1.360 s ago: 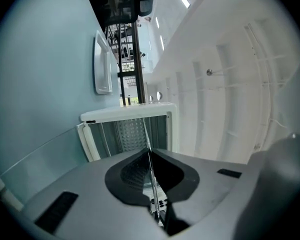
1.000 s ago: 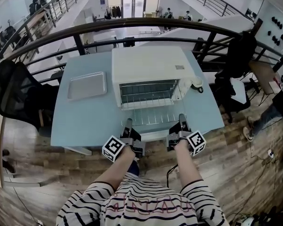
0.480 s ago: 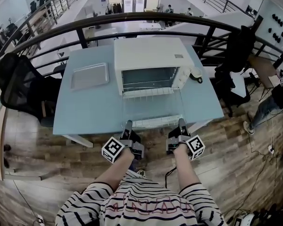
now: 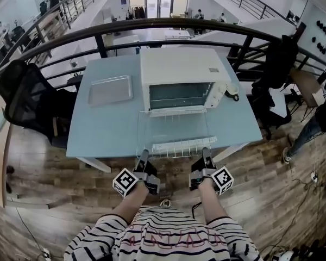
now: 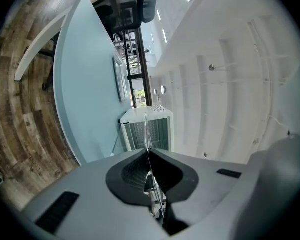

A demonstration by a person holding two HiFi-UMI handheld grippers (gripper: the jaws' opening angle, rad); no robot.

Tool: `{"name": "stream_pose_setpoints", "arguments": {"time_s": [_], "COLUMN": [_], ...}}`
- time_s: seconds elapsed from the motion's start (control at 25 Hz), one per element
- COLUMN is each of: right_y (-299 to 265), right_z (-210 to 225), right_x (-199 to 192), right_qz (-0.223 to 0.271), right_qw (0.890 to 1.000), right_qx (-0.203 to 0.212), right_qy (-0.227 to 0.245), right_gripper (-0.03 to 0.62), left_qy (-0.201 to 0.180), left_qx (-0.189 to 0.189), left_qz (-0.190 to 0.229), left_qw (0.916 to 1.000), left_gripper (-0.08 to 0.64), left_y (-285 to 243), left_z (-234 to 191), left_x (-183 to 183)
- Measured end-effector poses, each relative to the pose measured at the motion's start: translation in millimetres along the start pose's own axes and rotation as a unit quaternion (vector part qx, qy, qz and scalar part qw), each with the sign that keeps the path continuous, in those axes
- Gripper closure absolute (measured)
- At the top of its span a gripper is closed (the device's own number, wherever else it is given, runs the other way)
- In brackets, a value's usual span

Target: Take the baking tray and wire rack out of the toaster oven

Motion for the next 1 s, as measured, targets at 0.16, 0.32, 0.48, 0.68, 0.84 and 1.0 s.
{"name": "stream_pose_setpoints", "arguments": {"time_s": [0.16,0.32,0.48,0.68,0.84,1.0], "right_y": [-2,-6,-16,-28,-44,-59], "right_z": [2,3,2,-3,-8,-2], "right_x": [-34,-77,-119,-170,-229,-268], "right_qz": [-0.026,-0.056,-0.088,-0.132,-0.155,-0.169], "right_qw": [1.000,0.998,0.996,0.990,0.987,0.984], "right_qx": [-0.008,-0.019,-0.027,-0.034,-0.042,-0.053], "right_qy": [0.007,0.013,0.014,0.025,0.023,0.021], "right_gripper": [0.563,0.561,0.561,0.561,0.561,0.561], "left_qy": [0.007,-0.002,0.018,0.005,-0.001,-0.009], "left_qx": [-0.005,0.012,-0.003,0.034,0.057,0.070], "left_qz": [0.001,0.001,0.015,0.035,0.045,0.048], "left_qw": [1.0000,0.9999,0.9997,0.9988,0.9973,0.9963], "left_gripper": [0.535,0.537,0.535,0.535,0.535,0.535], "left_y": [15,36,49,83,108,119], "left_z": [-12,-30,-41,-59,-79,-94], "left_x": [27,64,98,142,195,229]}}
Point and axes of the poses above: the fingertips, and each gripper's own axes: y backward along the fingers, z to its right, x out of its top, the point moved 6 cm from there along y, backward along the fingers, and after that the axes turned 3 degrees about -y, right-handed, at the moved point
